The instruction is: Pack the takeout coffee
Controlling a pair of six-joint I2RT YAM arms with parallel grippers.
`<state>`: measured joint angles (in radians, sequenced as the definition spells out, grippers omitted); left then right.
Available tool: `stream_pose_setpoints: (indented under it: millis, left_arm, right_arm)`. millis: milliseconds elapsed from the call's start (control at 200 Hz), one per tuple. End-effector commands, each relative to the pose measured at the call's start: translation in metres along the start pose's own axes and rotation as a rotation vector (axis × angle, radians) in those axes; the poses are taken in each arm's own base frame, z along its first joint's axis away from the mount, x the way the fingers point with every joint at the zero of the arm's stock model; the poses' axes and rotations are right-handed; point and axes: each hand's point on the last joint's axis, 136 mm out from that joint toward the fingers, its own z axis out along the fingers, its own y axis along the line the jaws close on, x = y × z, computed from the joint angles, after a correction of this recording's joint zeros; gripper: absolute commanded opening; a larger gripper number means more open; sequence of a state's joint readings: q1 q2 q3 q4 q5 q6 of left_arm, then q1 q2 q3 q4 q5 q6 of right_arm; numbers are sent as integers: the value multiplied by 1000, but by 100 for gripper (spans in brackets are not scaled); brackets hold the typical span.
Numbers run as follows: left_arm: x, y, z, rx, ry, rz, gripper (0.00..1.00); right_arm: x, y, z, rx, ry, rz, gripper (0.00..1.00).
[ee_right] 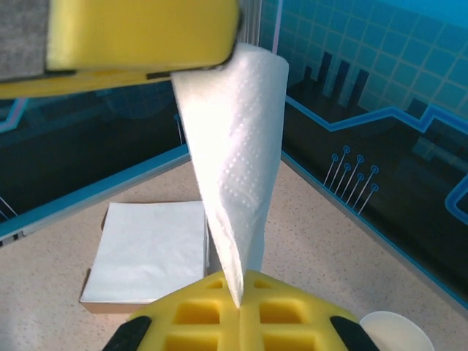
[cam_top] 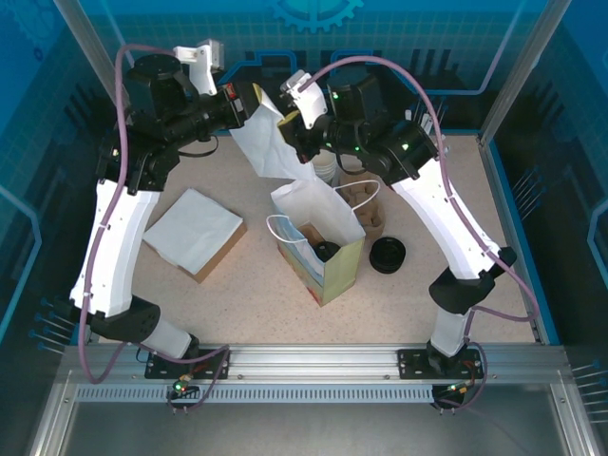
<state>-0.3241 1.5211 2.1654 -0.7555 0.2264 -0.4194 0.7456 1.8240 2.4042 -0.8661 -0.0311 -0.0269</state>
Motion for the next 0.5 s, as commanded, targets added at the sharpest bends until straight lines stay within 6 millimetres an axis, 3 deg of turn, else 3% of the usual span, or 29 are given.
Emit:
stream_pose_setpoints:
  millis: [0,40,180,295,495]
  left_arm:
    - [-22,-36,-36,100,-84,44,17]
    - [-24,-41,-43,112,-96,61,25]
    - [-29,-56,-70,147,-141,130,68]
    - [-29,-55,-92,114,-182,170,95]
    - [-15,-37,-120,17,-224,183,99]
  right_arm:
    - [-18,-1,-29,24,-40,-20,0]
    - [-22,0,-39,24,-48,-28,0]
    - [-31,7,-79,14,-82,-46,0]
    - [-29,17,-109,-17,-81,-72,0]
    - [-6,26,-153,-32,-30,-103,0]
